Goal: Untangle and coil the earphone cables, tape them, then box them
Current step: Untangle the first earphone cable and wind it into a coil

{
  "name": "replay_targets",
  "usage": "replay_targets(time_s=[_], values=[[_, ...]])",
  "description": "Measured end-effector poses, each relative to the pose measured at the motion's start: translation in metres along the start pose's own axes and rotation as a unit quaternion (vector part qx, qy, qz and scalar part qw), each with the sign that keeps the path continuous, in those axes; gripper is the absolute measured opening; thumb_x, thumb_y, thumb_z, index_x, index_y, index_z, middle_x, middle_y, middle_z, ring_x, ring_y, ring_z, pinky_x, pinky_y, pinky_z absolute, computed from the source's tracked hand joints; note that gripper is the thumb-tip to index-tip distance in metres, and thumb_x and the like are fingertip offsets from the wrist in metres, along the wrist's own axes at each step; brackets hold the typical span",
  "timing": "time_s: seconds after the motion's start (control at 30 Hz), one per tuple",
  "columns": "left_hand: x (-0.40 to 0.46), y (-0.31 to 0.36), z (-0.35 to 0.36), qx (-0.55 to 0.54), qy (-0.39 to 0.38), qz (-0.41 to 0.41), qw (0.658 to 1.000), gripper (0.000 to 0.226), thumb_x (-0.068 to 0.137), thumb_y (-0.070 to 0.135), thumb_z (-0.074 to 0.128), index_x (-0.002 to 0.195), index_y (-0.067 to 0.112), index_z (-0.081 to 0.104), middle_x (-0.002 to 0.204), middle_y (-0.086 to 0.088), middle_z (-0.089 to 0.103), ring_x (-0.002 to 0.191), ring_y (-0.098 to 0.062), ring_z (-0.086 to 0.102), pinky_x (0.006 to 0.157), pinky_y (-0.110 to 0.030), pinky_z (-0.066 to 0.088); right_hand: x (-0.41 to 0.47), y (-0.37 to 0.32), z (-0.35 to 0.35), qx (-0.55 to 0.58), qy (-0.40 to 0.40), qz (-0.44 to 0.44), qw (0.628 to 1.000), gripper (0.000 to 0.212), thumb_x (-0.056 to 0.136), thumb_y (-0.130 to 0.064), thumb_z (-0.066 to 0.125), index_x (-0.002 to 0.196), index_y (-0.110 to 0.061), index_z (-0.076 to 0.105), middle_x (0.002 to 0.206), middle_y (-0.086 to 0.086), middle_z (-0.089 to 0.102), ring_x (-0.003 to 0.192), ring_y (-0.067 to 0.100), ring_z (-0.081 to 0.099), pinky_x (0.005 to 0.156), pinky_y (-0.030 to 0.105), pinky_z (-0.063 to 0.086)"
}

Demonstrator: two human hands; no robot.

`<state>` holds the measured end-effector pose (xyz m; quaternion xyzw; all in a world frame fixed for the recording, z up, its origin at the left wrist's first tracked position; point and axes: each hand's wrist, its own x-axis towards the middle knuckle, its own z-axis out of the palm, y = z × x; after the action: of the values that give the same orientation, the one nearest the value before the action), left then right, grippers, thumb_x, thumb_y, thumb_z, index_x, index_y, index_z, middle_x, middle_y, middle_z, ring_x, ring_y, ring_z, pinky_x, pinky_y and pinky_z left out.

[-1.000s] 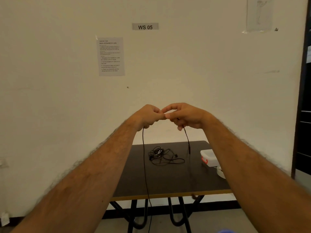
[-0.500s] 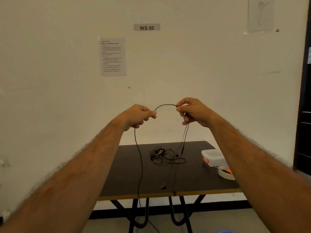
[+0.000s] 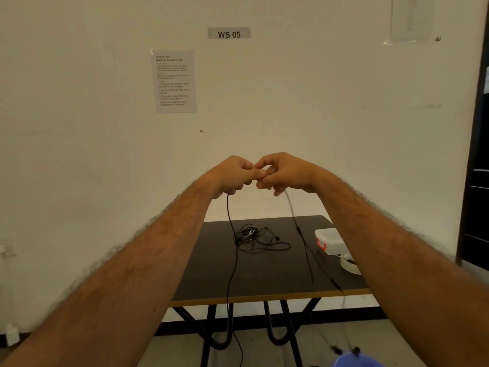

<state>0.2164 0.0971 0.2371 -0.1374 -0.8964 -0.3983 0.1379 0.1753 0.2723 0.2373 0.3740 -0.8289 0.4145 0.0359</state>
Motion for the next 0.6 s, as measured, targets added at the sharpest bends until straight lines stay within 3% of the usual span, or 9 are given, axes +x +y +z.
replay_targets(time_s=[0.1, 0.2, 0.33, 0.4, 0.47, 0.6], values=[[-0.003, -0.007, 0.001, -0.005, -0.032, -0.014, 0.999, 0.032, 0.097, 0.044, 0.057, 0.088, 0.016, 0.071, 0.071, 0.004, 0.049, 0.053, -0.007, 0.035, 0.047, -0.017, 0.034, -0.003, 0.004, -0.007, -0.052, 0.011, 0.003, 0.999, 0.015, 0.089, -0.018, 0.071, 0.098, -0.007, 0.071, 0.051, -0.007, 0.048, 0.047, 0.008, 0.039, 0.048, 0.023, 0.041], [-0.005, -0.015, 0.000, -0.022, -0.054, -0.027, 0.998, 0.034, 0.099, 0.043, 0.054, 0.097, 0.015, 0.073, 0.069, 0.005, 0.047, 0.049, -0.006, 0.034, 0.046, -0.017, 0.033, -0.007, 0.013, -0.014, -0.073, 0.074, 0.016, 0.994, 0.015, 0.091, -0.019, 0.069, 0.091, -0.004, 0.072, 0.058, -0.007, 0.054, 0.051, 0.009, 0.041, 0.047, 0.023, 0.041], [-0.009, -0.023, -0.003, -0.033, -0.056, -0.040, 0.997, 0.031, 0.100, 0.038, 0.054, 0.098, 0.014, 0.072, 0.069, 0.005, 0.046, 0.047, -0.005, 0.033, 0.044, -0.016, 0.032, -0.007, 0.034, -0.019, -0.068, 0.308, 0.046, 0.948, 0.013, 0.094, -0.021, 0.063, 0.088, -0.010, 0.067, 0.073, 0.001, 0.061, 0.056, 0.016, 0.059, 0.058, 0.029, 0.056], [-0.010, -0.025, -0.005, -0.041, -0.055, -0.042, 0.997, 0.029, 0.100, 0.036, 0.054, 0.099, 0.013, 0.072, 0.067, 0.005, 0.045, 0.046, -0.005, 0.033, 0.043, -0.016, 0.032, -0.007, 0.045, -0.019, -0.026, 0.363, 0.069, 0.929, 0.008, 0.094, -0.020, 0.061, 0.093, -0.013, 0.065, 0.081, 0.006, 0.067, 0.059, 0.016, 0.068, 0.068, 0.033, 0.059], [-0.011, -0.025, -0.005, -0.051, -0.053, -0.041, 0.996, 0.027, 0.101, 0.034, 0.053, 0.097, 0.014, 0.072, 0.065, 0.006, 0.044, 0.045, -0.005, 0.032, 0.043, -0.016, 0.031, -0.007, 0.049, -0.014, -0.001, 0.303, 0.086, 0.949, 0.013, 0.091, -0.016, 0.062, 0.104, -0.015, 0.063, 0.093, 0.010, 0.070, 0.071, 0.016, 0.072, 0.073, 0.035, 0.058], [-0.009, -0.017, 0.003, -0.041, -0.043, -0.029, 0.998, 0.026, 0.099, 0.032, 0.055, 0.094, 0.013, 0.072, 0.065, 0.006, 0.046, 0.046, -0.005, 0.033, 0.043, -0.016, 0.031, -0.007, 0.034, 0.002, 0.012, 0.109, 0.050, 0.993, 0.031, 0.089, -0.018, 0.069, 0.119, -0.019, 0.060, 0.102, 0.005, 0.073, 0.094, 0.014, 0.069, 0.087, 0.036, 0.049]])
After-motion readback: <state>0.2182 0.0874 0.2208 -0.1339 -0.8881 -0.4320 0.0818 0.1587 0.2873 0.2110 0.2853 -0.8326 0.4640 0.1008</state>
